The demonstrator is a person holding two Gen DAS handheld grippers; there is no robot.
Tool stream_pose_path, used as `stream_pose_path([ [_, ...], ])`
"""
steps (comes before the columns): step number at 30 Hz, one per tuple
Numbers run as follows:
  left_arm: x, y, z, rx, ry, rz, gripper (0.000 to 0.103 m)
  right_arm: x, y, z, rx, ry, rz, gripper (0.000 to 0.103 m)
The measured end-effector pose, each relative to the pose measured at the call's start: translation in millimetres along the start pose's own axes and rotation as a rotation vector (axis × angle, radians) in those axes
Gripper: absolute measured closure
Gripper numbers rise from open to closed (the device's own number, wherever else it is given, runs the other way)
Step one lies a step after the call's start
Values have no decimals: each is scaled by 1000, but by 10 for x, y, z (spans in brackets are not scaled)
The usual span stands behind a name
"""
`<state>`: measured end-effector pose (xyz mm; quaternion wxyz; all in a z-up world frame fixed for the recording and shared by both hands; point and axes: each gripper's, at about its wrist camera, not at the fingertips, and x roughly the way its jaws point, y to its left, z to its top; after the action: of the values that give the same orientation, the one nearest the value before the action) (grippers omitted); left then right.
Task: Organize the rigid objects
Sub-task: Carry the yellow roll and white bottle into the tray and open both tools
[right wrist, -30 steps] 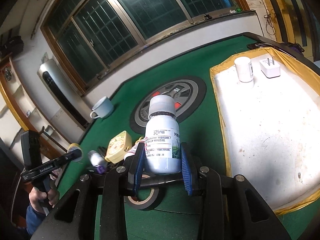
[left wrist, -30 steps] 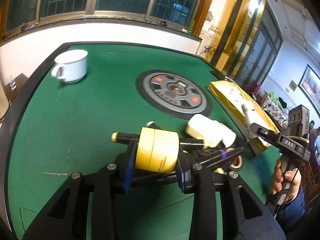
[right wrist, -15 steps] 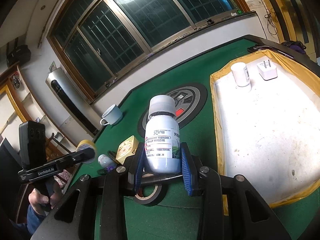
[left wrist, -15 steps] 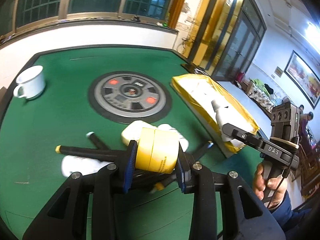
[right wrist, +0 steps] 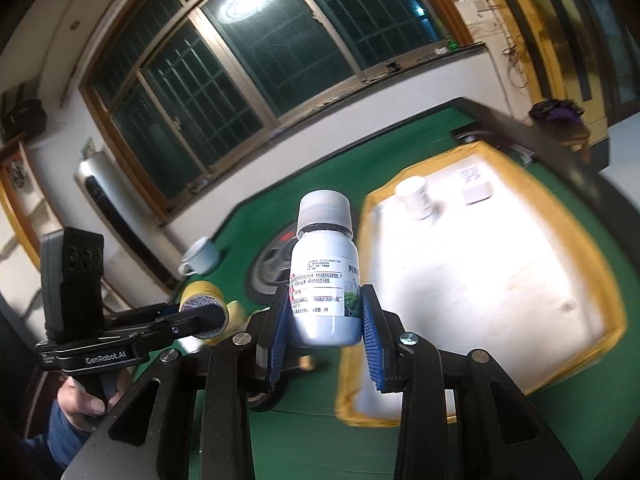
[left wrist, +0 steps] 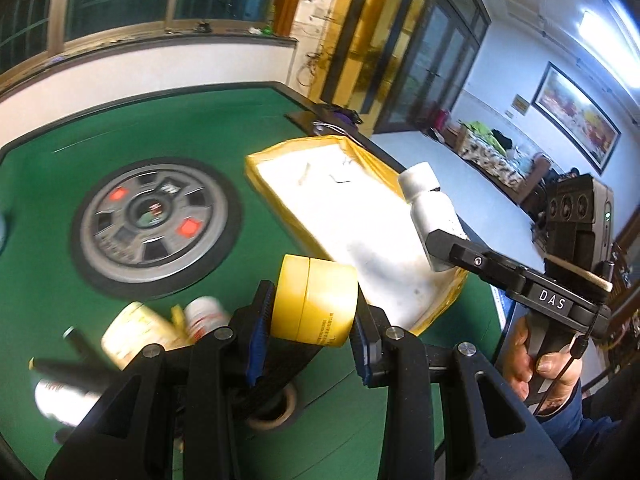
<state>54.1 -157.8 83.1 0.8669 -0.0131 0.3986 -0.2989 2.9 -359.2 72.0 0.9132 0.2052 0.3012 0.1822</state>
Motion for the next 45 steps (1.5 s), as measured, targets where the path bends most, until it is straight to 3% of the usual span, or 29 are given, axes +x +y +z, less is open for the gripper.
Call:
stream_pose_path([
  [8, 452, -315, 278, 51, 58, -19, 71, -62, -258, 353, -2, 55, -143, 73],
  [17, 1088, -440, 504, 47, 166, -1, 71, 416, -626, 657, 11, 288, -190, 73],
  [23, 1363, -364, 552, -3, 214, 20, 71, 805, -708, 775, 14, 387, -211, 73],
  [31, 1533, -247, 611, -35, 242, 55, 71, 1139, -855, 836, 11, 453, -270, 73],
  [45, 1492, -160, 608, -47, 239, 77, 71, 1304, -909, 916, 39, 460, -283, 73],
])
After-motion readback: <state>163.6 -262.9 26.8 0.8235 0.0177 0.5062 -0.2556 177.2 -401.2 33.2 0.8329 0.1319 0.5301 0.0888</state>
